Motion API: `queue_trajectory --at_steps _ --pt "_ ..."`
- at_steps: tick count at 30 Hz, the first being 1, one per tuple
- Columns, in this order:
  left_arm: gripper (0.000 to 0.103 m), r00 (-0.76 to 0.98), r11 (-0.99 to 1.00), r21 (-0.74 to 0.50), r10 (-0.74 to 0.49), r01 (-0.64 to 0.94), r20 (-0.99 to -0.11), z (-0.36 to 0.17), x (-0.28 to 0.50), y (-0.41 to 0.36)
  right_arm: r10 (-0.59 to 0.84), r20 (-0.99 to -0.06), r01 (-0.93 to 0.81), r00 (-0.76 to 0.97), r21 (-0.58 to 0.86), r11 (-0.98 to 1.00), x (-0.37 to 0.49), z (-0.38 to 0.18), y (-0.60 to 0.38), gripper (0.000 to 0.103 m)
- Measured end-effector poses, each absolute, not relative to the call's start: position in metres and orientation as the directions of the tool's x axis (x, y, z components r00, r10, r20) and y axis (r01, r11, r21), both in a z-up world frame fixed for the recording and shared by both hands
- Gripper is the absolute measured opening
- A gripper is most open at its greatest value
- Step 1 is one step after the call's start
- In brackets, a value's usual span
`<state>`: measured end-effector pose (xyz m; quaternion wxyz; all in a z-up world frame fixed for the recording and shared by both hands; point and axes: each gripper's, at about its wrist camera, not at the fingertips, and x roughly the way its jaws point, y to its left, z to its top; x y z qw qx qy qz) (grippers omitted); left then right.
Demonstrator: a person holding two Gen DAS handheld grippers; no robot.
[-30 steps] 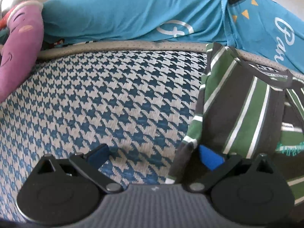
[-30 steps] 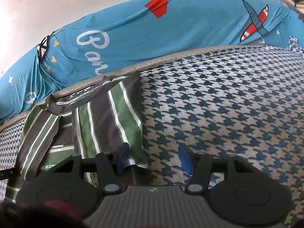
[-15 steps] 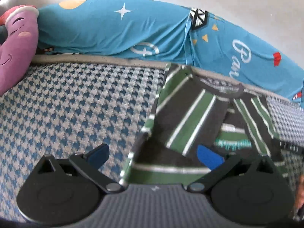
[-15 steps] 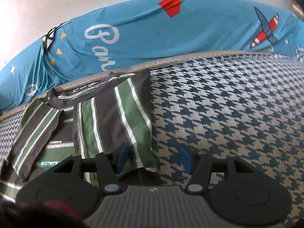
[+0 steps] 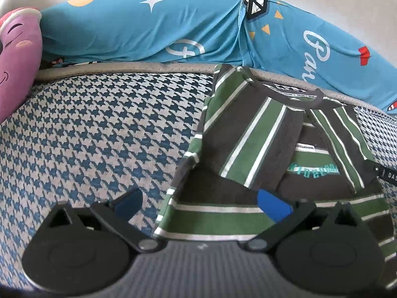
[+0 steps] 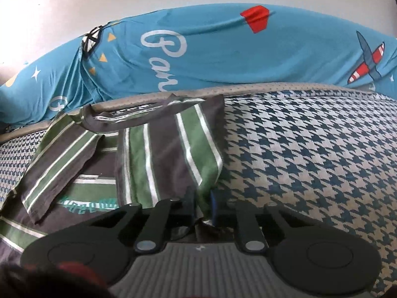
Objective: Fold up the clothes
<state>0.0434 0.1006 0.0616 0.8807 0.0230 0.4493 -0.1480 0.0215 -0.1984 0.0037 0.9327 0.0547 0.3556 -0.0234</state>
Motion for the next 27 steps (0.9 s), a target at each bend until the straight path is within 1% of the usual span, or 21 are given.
queue_trajectory --at_steps 8,12,14,18,21,25,27 --pt "0.103 0.560 0.959 -0.091 -0.232 0.268 -0.795 0.063 0.044 0.106 0.034 -0.608 0.020 0.793 0.083 0.996 0.017 0.021 -0.182 0.012" --pt "0.103 0.560 0.960 -0.087 -0.228 0.268 -0.796 0.062 0.045 0.107 0.060 -0.595 -0.011 0.801 0.086 0.996 0.016 0.024 -0.172 0.012" --pt "0.103 0.559 0.959 -0.085 -0.228 0.270 -0.797 0.062 0.044 0.107 0.051 -0.597 -0.001 0.801 0.084 0.996 0.017 0.023 -0.170 0.012" --pt "0.103 0.554 0.959 -0.088 -0.229 0.269 -0.800 0.061 0.045 0.106 0.014 -0.633 0.061 0.774 0.097 0.993 0.021 0.015 -0.179 0.012" --pt "0.103 0.554 0.959 -0.094 -0.233 0.267 -0.799 0.061 0.045 0.106 0.002 -0.634 0.083 0.773 0.104 0.991 0.019 0.012 -0.187 0.013" --pt "0.103 0.551 0.959 -0.090 -0.230 0.269 -0.803 0.059 0.045 0.104 0.003 -0.641 0.115 0.768 0.141 0.983 0.021 0.008 -0.201 0.019" --pt "0.103 0.548 0.957 -0.089 -0.232 0.275 -0.804 0.059 0.045 0.102 0.003 -0.647 0.130 0.762 0.158 0.979 0.023 0.005 -0.207 0.027"
